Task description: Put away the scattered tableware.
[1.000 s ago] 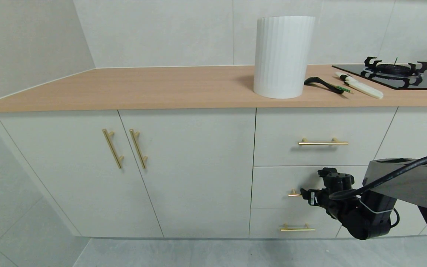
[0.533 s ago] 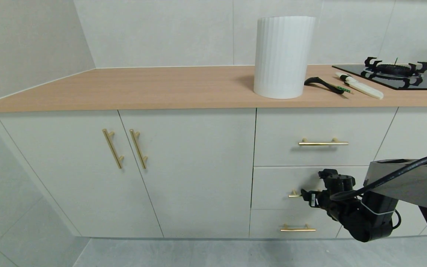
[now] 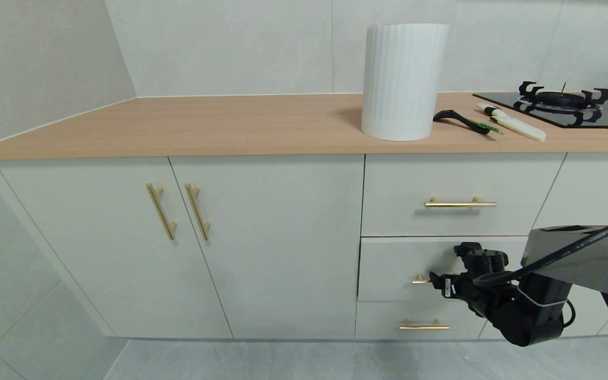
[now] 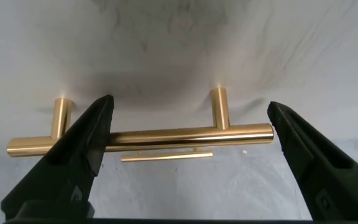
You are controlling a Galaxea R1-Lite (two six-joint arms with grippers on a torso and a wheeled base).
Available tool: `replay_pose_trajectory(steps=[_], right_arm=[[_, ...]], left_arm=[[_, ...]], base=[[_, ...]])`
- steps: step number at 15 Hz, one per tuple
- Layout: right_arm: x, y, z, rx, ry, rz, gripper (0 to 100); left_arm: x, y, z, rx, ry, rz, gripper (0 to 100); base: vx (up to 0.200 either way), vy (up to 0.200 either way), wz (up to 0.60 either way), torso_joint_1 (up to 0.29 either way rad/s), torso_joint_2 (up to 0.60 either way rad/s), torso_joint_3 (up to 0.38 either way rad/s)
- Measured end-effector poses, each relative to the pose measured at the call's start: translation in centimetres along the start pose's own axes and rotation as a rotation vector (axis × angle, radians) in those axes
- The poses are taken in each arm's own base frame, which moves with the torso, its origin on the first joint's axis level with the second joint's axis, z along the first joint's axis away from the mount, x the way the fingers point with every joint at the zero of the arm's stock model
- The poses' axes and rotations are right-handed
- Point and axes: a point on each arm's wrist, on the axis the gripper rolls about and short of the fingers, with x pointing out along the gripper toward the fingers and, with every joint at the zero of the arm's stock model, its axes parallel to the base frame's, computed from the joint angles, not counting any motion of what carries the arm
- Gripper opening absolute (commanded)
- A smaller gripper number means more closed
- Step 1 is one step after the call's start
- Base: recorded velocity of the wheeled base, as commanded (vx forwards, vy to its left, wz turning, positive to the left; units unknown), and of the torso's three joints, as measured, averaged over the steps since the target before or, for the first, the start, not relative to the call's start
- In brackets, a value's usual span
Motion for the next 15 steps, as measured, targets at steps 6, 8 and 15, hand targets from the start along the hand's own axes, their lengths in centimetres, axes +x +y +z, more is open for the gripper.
replay_pose_trajectory(steps=[6, 8, 15], right_arm=[[-4.4, -0.3, 0.5, -0.135, 0.124, 0.057, 100], [-7.0, -0.4, 2.0, -0.149, 0.189, 0.127, 100], [-16.3, -1.5, 9.2, -0.135, 0.124, 0.236, 100]], left_arm=[[0.0, 0.0, 0.0, 0.0, 0.0, 0.0, 100], [0.0, 0.0, 0.0, 0.0, 0.0, 0.0, 100], [0.0, 0.0, 0.0, 0.0, 0.0, 0.0, 100]], base=[[0.0, 0.0, 0.0, 0.0, 0.0, 0.0], [0.0, 0.0, 0.0, 0.0, 0.0, 0.0], [0.0, 0.0, 0.0, 0.0, 0.0, 0.0]])
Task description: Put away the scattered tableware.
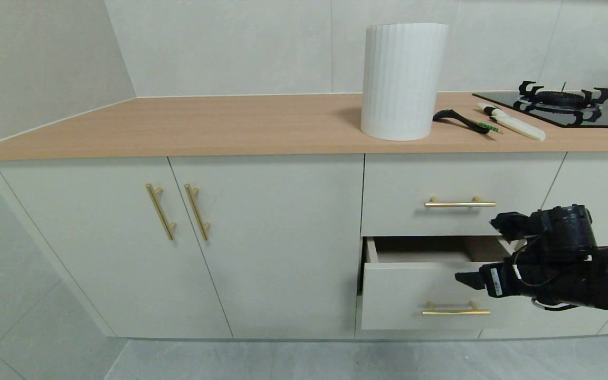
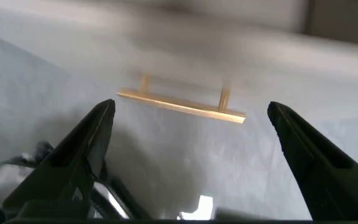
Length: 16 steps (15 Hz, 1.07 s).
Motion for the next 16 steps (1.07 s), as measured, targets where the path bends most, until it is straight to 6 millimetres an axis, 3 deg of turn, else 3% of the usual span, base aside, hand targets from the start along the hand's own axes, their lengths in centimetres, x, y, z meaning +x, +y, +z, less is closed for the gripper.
replay_pose_trajectory(steps=[3, 6, 10, 16], right_arm=[[0.0, 0.1, 1.1, 0.003, -0.098, -0.005, 100], [1.4, 0.8, 1.2, -0.004, -0.183, -0.06, 100], [3.8, 2.3, 0.4, 0.023, -0.236, -0.066, 100], [7.1, 2.6, -0.8, 0.033, -0.275, -0.128, 100]], left_arm=[[0.0, 0.0, 0.0, 0.0, 0.0, 0.0, 100], [0.0, 0.0, 0.0, 0.0, 0.0, 0.0, 100], [0.0, 0.0, 0.0, 0.0, 0.0, 0.0, 100], [0.0, 0.0, 0.0, 0.0, 0.0, 0.0, 100]], base=[[0.0, 0.0, 0.0, 0.0, 0.0, 0.0], [0.0, 0.0, 0.0, 0.0, 0.0, 0.0], [0.0, 0.0, 0.0, 0.0, 0.0, 0.0], [0.0, 0.0, 0.0, 0.0, 0.0, 0.0]])
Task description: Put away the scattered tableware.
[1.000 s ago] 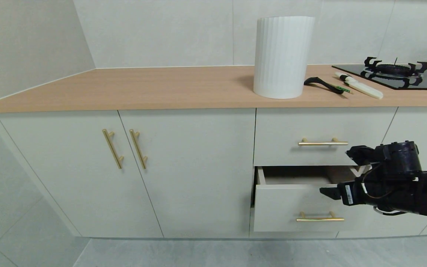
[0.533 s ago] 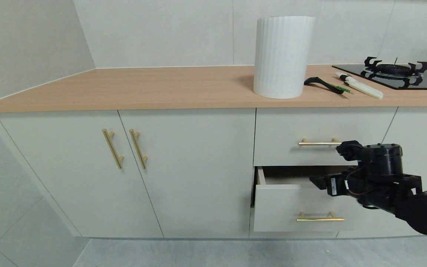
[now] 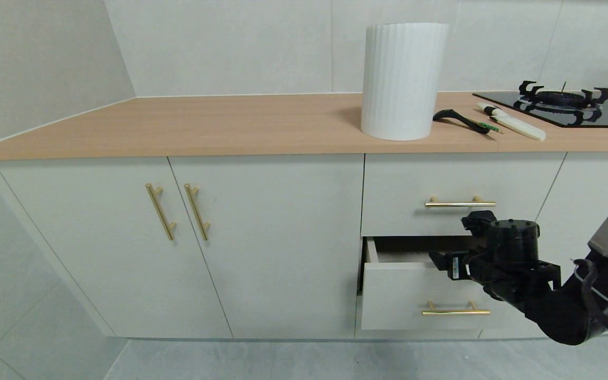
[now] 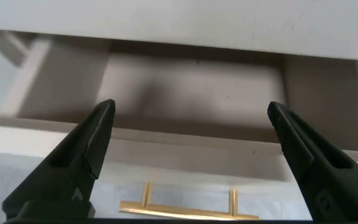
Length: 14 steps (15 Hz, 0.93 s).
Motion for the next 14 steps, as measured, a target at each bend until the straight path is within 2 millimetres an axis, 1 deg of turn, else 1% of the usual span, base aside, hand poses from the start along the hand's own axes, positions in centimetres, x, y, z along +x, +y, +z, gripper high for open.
replay_pose_trajectory(steps=[5, 14], right_arm=[[0.61, 0.03, -1.0, -0.006, 0.031, -0.005, 100], [0.36, -0.04, -1.03, -0.01, 0.046, -0.005, 100]], left_arm=[[0.0, 0.0, 0.0, 0.0, 0.0, 0.0, 100], [0.0, 0.0, 0.0, 0.0, 0.0, 0.0, 100]], base=[[0.0, 0.0, 0.0, 0.0, 0.0, 0.0], [0.0, 0.0, 0.0, 0.0, 0.0, 0.0]])
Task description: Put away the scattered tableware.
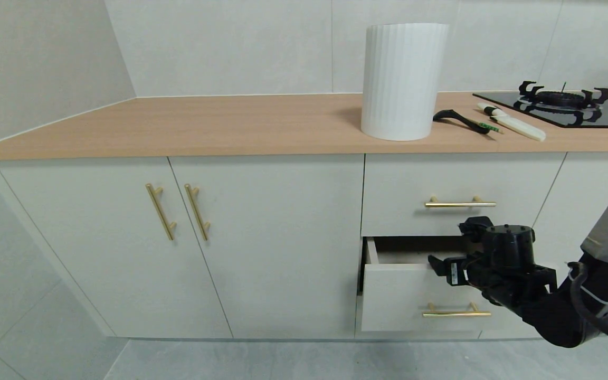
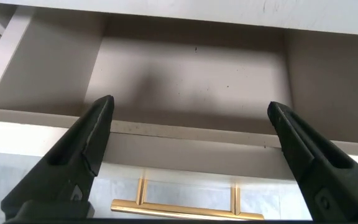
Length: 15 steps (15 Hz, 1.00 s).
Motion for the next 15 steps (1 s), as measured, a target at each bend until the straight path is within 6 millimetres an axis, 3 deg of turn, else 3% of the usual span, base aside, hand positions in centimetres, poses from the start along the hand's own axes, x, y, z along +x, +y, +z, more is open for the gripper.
replay_pose_trajectory(steps=[4, 15], right_arm=[[-0.6, -0.1, -0.1, -0.015, 0.068, -0.002, 100], [-4.8, -0.1, 0.4, -0.09, 0.334, 0.016, 100]], left_arm=[[0.0, 0.0, 0.0, 0.0, 0.0, 0.0, 100], [0.0, 0.0, 0.0, 0.0, 0.0, 0.0, 100]], base=[[0.0, 0.0, 0.0, 0.0, 0.0, 0.0], [0.0, 0.0, 0.0, 0.0, 0.0, 0.0]])
